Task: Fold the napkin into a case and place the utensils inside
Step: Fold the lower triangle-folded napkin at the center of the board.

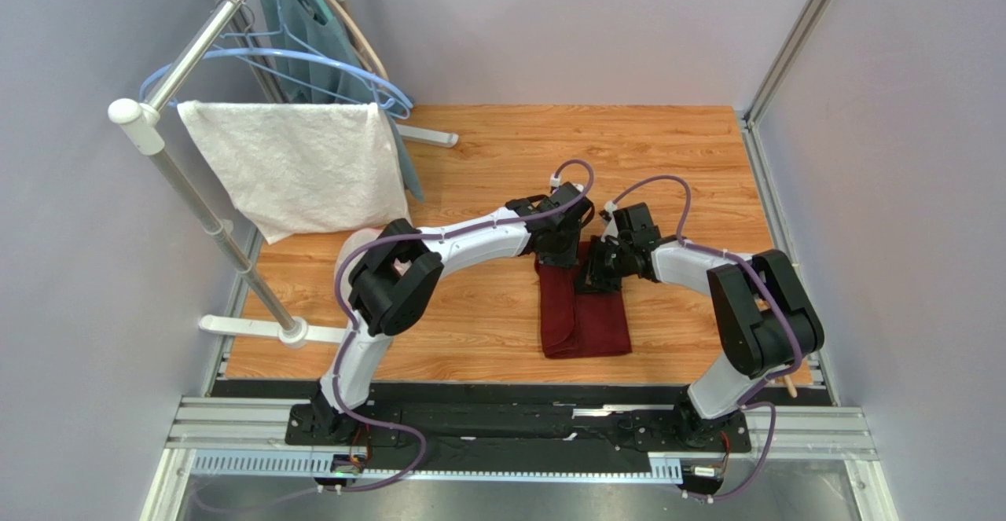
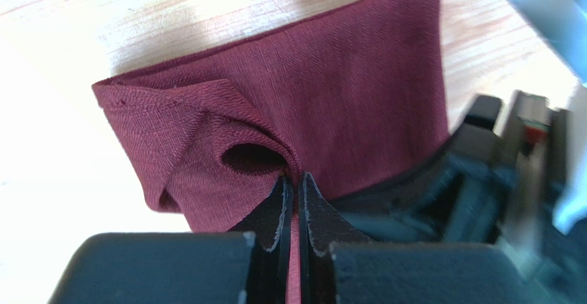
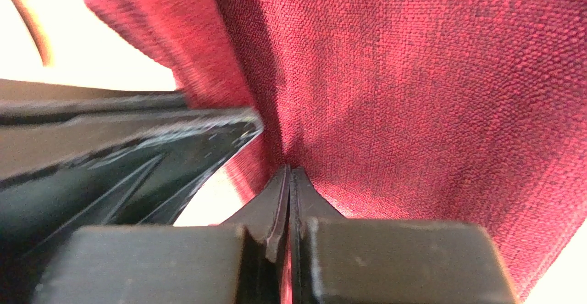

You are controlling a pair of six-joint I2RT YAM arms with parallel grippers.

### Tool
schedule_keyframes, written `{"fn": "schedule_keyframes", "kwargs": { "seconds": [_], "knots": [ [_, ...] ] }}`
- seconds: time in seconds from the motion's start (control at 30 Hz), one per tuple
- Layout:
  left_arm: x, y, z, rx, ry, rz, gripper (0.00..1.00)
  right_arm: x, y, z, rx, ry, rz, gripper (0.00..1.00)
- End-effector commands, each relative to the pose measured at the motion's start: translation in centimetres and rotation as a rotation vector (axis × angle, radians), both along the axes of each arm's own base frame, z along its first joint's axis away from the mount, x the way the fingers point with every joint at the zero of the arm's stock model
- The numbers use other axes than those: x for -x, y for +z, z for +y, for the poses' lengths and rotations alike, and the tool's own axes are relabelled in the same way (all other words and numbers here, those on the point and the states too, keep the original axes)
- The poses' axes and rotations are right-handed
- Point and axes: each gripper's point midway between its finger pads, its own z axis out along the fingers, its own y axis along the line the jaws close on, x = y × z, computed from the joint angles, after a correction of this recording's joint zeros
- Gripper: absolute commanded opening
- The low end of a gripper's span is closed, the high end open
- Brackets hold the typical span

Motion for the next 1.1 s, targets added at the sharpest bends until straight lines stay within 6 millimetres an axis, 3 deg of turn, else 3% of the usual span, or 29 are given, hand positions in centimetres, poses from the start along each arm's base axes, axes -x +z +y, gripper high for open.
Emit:
{"fn": "schedule_keyframes", "kwargs": {
  "seconds": [0.0, 0.17, 0.33, 0.8, 1.07],
  "knots": [
    [-0.7, 0.5, -1.0, 0.014, -0.013, -0.021, 0.00, -0.5, 0.8, -0.2, 0.004, -0.014, -0.033, 0.00],
    [-1.1, 0.6, -1.2, 0.009, -0.011, -0.034, 0.00, 0.3, 2.4, -1.3, 0.055, -0.020, -0.062, 0.00],
    [-1.2, 0.2, -1.4, 0.007, -0.012, -0.027, 0.00, 1.5, 2.7, -2.7, 0.109, -0.027, -0.082, 0.00],
    [-0.9, 0.2, -2.0, 0.035, -0.014, -0.005, 0.00, 2.7, -1.2, -3.5, 0.161, -0.024, -0.009, 0.00],
    [-1.0, 0.4, -2.2, 0.047, -0.009, -0.010, 0.00, 2.5, -0.6, -3.5, 0.155, -0.032, -0.017, 0.00]
  ]
}}
